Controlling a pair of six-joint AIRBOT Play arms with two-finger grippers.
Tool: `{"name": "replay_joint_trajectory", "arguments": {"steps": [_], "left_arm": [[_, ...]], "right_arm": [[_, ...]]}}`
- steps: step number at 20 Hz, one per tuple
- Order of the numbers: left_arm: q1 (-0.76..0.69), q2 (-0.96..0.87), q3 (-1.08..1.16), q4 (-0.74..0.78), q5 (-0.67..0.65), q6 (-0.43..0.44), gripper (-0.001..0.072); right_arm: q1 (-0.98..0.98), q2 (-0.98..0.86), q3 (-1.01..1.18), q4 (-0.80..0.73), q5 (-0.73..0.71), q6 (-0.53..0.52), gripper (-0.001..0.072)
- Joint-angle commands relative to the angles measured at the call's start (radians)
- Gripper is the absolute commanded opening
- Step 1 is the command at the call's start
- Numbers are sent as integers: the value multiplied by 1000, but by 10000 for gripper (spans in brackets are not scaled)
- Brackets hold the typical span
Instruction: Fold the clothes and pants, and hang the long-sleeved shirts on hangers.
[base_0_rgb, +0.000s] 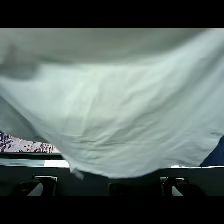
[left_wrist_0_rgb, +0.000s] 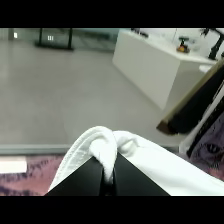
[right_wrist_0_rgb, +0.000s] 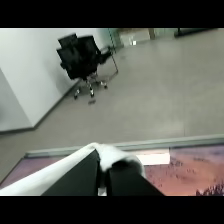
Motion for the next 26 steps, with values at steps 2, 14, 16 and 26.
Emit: {"name": "replay_joint_trajectory", "arguments": {"steps": [2,14,16,26], "left_arm": [[-10,-219,-85,6,-217,-26,13],[-161,-996,-162,72,181,-16,14],[-159,-1007,-162,73,249,-15,14],[-76,-924,-117,77,-129,-27,15]], "right_arm": [[1,-238,-21,-41,249,56,31],[-13,-913,-264,-90,-63,-129,32],[-14,-941,-264,-106,-111,-107,32],[-13,-872,-240,-211,167,-107,32]]}}
